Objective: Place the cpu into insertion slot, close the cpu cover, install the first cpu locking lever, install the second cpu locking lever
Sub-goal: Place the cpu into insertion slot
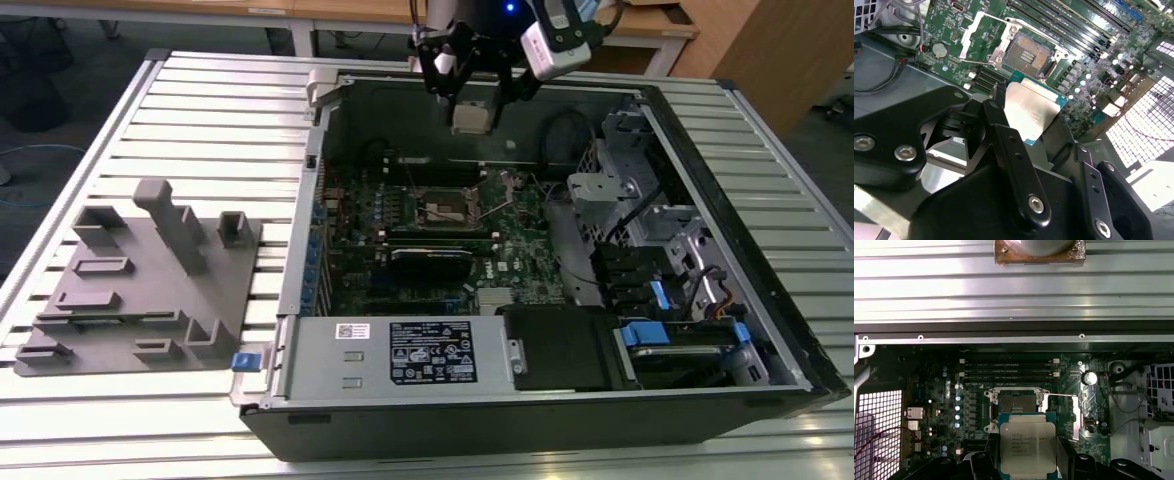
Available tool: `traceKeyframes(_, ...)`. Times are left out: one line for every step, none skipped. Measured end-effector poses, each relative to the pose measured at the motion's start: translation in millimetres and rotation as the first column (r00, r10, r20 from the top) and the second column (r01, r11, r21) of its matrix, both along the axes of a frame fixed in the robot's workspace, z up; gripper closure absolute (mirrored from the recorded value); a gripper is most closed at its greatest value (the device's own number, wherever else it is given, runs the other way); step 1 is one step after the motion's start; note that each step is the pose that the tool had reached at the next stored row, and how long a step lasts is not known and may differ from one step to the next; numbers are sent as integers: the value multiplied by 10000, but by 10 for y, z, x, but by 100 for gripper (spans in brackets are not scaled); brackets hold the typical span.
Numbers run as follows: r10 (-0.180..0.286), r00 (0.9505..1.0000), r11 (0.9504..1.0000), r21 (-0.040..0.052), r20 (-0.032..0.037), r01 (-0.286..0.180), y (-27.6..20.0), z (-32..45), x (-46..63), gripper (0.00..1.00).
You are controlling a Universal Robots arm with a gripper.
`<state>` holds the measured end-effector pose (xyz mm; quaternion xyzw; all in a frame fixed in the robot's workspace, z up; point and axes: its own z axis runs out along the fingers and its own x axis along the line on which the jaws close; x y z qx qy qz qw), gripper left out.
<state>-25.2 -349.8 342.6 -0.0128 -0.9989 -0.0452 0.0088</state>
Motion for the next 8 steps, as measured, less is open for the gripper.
traceKeyframes(0,10000,10000,0,0,0,0,-3,0,46)
traceKeyframes(0,10000,10000,1,0,0,0,-5,0,46)
traceKeyframes(0,10000,10000,2,0,0,0,-8,0,46)
traceKeyframes(0,10000,10000,2,0,0,0,-11,0,46)
traceKeyframes(0,10000,10000,4,0,0,0,-13,0,46)
traceKeyframes(0,10000,10000,5,0,0,0,-15,0,46)
traceKeyframes(0,10000,10000,7,0,0,0,-18,0,46)
traceKeyframes(0,10000,10000,15,1,0,0,-22,0,46)
